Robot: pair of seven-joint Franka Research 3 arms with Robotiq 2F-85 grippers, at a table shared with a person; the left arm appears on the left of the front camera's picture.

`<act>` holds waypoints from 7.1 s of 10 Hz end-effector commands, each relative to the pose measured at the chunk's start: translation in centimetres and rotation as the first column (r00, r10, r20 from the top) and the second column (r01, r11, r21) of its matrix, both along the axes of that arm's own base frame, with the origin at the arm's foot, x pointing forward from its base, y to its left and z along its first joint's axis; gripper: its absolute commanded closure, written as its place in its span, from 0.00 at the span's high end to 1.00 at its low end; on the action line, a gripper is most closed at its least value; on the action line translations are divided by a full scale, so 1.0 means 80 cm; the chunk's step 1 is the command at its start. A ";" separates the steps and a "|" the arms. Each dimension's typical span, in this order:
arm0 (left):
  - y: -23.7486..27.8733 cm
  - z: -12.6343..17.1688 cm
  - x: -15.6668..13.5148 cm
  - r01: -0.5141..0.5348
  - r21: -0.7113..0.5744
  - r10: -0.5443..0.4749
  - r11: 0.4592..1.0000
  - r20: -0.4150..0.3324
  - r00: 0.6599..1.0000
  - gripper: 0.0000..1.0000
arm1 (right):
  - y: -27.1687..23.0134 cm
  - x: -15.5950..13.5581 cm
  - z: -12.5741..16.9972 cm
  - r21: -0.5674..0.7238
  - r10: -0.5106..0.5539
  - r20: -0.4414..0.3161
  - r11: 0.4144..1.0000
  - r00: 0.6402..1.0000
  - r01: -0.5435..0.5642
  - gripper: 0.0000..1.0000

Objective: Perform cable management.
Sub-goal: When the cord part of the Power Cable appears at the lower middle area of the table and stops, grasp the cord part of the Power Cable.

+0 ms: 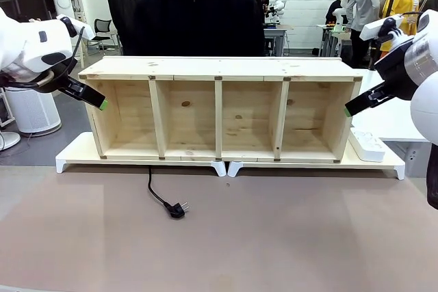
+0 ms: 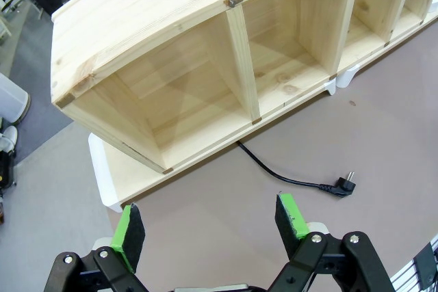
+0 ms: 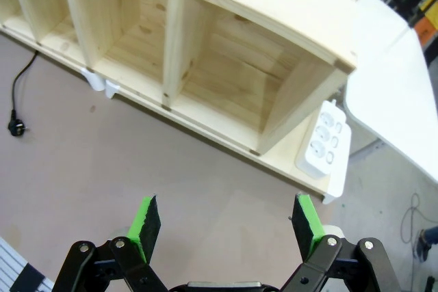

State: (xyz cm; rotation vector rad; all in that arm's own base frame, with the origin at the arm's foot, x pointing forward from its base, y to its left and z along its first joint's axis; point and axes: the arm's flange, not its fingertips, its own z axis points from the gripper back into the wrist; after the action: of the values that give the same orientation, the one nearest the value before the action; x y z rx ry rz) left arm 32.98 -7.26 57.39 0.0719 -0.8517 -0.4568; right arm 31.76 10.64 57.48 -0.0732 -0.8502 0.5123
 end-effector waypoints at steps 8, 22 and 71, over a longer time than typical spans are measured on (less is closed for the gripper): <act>0.000 -0.001 0.001 0.002 0.004 -0.002 1.000 0.001 1.000 1.00 | 0.239 0.058 -0.021 -0.145 0.391 -0.204 0.895 0.897 -0.423 1.00; 0.000 -0.001 0.001 0.002 0.004 -0.002 1.000 0.001 1.000 1.00 | 0.483 0.041 -0.185 -0.226 0.592 -0.482 0.628 0.646 -0.745 1.00; 0.000 -0.001 0.001 0.002 0.004 -0.002 1.000 0.001 1.000 1.00 | 0.582 0.143 -0.328 -0.084 0.325 -0.750 0.817 0.576 -0.571 1.00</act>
State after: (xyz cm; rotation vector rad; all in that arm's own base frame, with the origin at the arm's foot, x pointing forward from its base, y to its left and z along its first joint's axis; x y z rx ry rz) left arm 33.01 -7.27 57.36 0.0700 -0.8508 -0.4572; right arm 43.01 57.10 30.67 0.0204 -0.0116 1.0775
